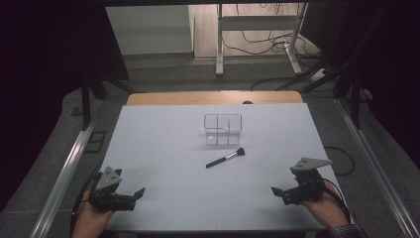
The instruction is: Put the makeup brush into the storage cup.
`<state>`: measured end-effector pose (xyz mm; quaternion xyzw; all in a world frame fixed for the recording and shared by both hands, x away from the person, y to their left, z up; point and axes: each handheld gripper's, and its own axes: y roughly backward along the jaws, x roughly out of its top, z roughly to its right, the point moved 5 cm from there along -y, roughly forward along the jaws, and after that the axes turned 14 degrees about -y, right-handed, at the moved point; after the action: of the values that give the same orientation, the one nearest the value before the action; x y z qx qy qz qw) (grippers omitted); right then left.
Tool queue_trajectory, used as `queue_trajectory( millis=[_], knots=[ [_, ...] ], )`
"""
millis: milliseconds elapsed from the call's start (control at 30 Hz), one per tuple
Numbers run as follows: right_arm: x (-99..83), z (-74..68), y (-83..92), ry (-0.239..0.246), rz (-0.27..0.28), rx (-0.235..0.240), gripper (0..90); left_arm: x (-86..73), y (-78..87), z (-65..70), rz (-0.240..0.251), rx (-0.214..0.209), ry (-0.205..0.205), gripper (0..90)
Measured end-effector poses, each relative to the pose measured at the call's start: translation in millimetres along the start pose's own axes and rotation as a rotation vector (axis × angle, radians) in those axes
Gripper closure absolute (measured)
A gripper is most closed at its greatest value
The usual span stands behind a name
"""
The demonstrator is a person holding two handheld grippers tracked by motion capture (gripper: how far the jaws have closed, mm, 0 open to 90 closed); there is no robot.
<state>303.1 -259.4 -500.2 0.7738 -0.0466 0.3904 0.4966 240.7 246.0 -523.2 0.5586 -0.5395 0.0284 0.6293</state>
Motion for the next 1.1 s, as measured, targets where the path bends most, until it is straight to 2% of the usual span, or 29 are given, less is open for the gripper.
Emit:
queue_trajectory(
  millis=[133,433,633,733,967,1100],
  knots=[
    [0.6,0.0,-1.6,0.004,-0.011,0.003,0.0,0.1,0.0,0.0,0.011,-0.013,0.008,0.0],
    [4.8,1.2,-6.3,0.0,-0.039,0.0,0.0,-0.3,-0.2,-1.0,0.012,-0.005,0.01,0.0],
    [9.6,-4.4,-6.2,-0.014,-0.054,0.019,0.0,-0.8,-0.9,-1.2,0.015,-0.008,0.013,0.0],
    [11.7,-4.2,-6.5,0.006,-0.053,0.006,0.0,0.0,-0.3,-0.8,0.027,-0.015,0.01,0.0],
    [16.9,-3.2,-8.4,-0.003,-0.06,-0.007,0.0,0.8,0.0,-0.4,0.036,-0.02,0.01,0.0],
    [24.0,-3.1,-9.7,0.016,-0.074,-0.019,0.0,0.8,0.1,-0.4,0.036,-0.02,0.008,0.0]
  ],
)
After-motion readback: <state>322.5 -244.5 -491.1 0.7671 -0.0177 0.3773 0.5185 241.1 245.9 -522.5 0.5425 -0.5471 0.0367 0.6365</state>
